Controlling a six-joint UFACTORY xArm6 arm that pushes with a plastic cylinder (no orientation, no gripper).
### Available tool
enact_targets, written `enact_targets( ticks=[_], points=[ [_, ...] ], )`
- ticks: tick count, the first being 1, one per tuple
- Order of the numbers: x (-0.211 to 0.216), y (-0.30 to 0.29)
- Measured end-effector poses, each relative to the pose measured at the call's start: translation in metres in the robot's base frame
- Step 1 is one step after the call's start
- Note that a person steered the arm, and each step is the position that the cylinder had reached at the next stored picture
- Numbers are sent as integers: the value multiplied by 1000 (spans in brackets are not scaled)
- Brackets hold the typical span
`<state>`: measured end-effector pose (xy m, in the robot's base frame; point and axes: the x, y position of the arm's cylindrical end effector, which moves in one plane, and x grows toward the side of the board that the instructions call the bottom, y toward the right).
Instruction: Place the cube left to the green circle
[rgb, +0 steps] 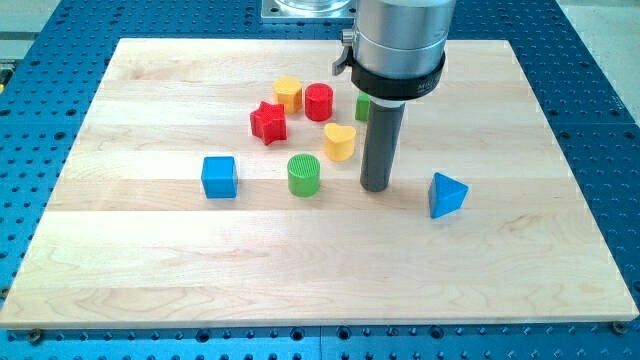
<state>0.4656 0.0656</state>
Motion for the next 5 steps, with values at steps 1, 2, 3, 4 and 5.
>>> enact_targets(
  ticks=[1, 2, 3, 4, 5],
  points=[
    [8, -7],
    [41, -46],
    [43, -47],
    [42, -47],
    [38, -47]
  ],
)
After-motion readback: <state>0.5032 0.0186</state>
